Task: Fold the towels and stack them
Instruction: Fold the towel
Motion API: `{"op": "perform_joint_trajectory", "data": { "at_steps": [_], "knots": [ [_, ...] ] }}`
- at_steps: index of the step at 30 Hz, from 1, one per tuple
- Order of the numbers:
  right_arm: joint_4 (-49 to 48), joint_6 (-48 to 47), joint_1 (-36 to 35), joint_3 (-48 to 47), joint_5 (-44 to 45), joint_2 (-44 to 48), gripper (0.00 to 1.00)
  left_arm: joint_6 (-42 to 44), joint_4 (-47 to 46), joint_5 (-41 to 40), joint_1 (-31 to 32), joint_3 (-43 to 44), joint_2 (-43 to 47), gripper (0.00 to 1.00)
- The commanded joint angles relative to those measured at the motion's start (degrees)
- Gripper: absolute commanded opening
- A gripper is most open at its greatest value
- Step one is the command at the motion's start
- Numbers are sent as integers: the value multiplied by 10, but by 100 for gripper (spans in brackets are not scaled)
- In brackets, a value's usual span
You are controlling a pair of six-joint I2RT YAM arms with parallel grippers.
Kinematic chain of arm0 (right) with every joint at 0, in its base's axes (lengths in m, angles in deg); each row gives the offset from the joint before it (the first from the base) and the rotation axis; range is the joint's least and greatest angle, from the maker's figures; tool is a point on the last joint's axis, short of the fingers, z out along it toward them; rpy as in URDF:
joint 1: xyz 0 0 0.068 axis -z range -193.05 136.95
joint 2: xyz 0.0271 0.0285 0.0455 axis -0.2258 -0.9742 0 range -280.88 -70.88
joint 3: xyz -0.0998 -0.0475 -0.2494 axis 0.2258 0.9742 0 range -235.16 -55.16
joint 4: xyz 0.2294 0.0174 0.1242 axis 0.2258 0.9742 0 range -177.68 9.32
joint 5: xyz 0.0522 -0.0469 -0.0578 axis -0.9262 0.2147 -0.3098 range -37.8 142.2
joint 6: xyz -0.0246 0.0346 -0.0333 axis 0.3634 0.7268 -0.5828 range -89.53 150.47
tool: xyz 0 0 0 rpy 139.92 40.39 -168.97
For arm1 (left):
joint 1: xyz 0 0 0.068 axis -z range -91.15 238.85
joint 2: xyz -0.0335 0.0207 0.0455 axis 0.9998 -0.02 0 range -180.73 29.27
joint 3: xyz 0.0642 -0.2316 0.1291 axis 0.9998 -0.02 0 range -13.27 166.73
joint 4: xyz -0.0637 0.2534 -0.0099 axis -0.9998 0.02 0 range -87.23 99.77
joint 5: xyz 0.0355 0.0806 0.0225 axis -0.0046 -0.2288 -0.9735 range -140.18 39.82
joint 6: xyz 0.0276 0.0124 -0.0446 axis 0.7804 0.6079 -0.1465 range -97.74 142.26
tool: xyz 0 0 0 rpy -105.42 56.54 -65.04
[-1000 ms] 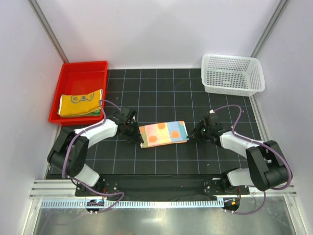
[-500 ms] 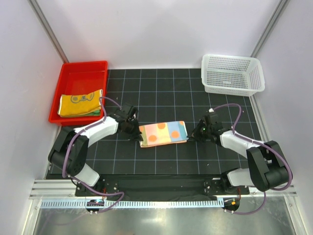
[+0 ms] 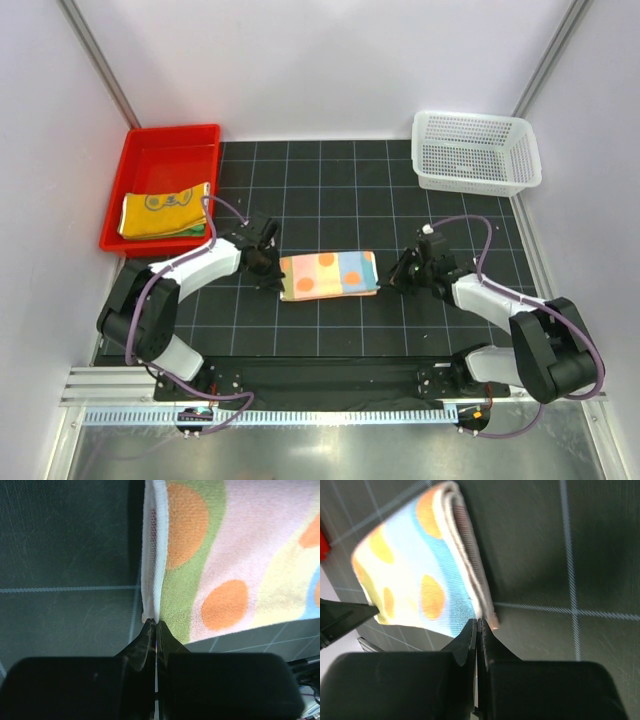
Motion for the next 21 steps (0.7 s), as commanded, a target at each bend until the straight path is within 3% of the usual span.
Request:
{"op": "perform_joint_trajectory", "data": {
  "at_steps": [1,9,15,21],
  "knots": [
    [-55,10,-11,26,-15,-8,1,11,-12,-18,2,-21,10,0],
    [-85,12,-12,53,-22,0,1,18,-20,-13,2,-26,3,0],
    [-37,-1,-12,15,-22,35,1,39,52,-28,2,53,16,0],
    [-127,32,-39,104,-30,35,1,35,22,-47,2,-20,24,0]
  ]
}}
